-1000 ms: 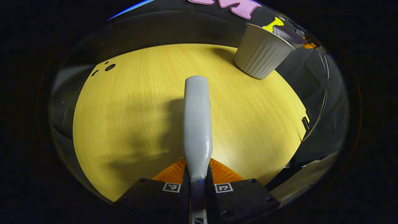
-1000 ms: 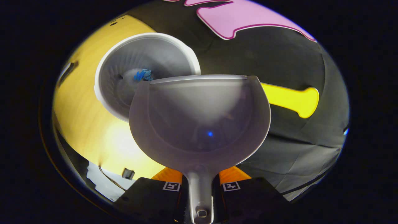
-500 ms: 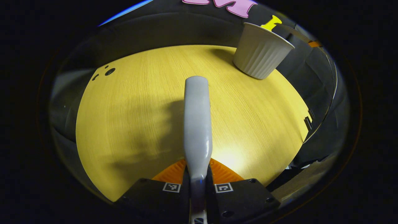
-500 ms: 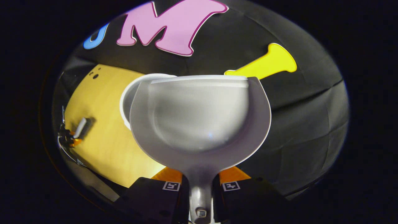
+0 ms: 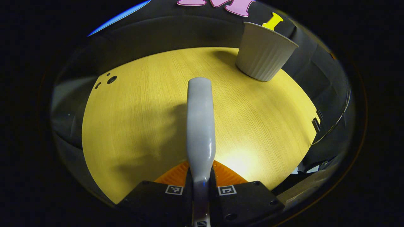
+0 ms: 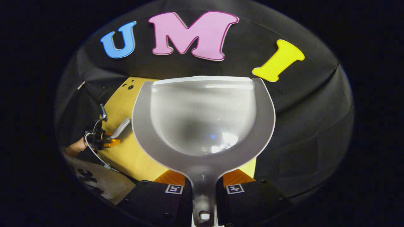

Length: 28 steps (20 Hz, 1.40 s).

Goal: Pick up the small broom and dustpan from the desktop, sweep the trash into the dustpan with the broom, and then empty the trash into the garbage bin.

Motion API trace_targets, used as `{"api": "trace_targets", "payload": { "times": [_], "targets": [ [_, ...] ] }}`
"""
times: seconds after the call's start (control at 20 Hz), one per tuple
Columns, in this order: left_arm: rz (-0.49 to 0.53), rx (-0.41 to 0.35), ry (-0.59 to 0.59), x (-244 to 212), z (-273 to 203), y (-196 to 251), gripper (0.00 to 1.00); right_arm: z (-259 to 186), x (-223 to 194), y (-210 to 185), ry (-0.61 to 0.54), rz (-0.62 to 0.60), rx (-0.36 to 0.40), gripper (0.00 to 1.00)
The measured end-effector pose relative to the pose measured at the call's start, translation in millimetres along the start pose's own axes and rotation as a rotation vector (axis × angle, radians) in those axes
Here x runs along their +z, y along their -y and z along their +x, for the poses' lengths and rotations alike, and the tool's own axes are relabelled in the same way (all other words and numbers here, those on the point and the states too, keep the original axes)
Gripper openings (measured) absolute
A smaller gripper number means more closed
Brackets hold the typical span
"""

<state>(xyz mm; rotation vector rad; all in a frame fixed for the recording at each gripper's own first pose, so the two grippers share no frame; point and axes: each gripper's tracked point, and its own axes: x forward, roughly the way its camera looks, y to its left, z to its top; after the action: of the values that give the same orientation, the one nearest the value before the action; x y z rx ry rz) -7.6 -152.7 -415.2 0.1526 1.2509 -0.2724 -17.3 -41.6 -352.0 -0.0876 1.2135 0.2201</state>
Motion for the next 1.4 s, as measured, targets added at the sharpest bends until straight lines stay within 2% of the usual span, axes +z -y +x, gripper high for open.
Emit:
{"api": "trace_targets", "payload": {
  "times": [0.2,0.3,0.55,0.65,0.75,0.85,0.9,1.25,1.3,1.35,1.4],
  "targets": [
    [0.003,0.031,-0.004,0.9,-3.9,-0.8,0.25,8.7,-10.5,-8.7,-0.058,0.02,0.139,0.34],
    [-0.002,0.04,-0.004,0.7,-3.7,-1.3,0.25,9.5,-22.5,-12.1,-0.102,0.004,0.179,0.34],
    [-0.026,0.061,-0.005,-0.3,-3.4,-2.3,0.25,30.4,-40.8,-9.8,-0.182,-0.089,0.188,0.34],
    [-0.035,0.069,-0.003,-1.0,-2.9,-3.4,0.22,42.3,-45.5,-8.4,-0.205,-0.079,0.207,0.34],
    [-0.036,0.081,-0.003,-2.2,-2.6,-4.6,0.25,55.3,-46.0,0.7,-0.22,-0.069,0.205,0.34],
    [-0.04,0.089,-0.005,-2.9,-2.1,-4.7,0.22,71.6,-47.0,9.1,-0.227,-0.047,0.192,0.34],
    [-0.044,0.093,-0.007,-2.8,-1.7,-4.1,0.25,81.7,-48.5,8.1,-0.225,-0.035,0.185,0.34],
    [-0.048,0.115,-0.019,-5.3,0.4,-7.0,0.25,131.4,-61.9,2.3,-0.217,-0.053,0.134,0.34],
    [-0.054,0.117,-0.022,-5.3,0.5,-6.4,0.29,135.2,-64.6,1.6,-0.222,-0.043,0.135,0.34],
    [-0.059,0.118,-0.025,-5.9,0.8,-6.3,0.25,139.7,-66.1,1.5,-0.227,-0.035,0.14,0.34],
    [-0.063,0.119,-0.027,-5.8,1.2,-5.6,0.25,142.3,-69.8,1.6,-0.232,-0.026,0.142,0.34]
  ]
}}
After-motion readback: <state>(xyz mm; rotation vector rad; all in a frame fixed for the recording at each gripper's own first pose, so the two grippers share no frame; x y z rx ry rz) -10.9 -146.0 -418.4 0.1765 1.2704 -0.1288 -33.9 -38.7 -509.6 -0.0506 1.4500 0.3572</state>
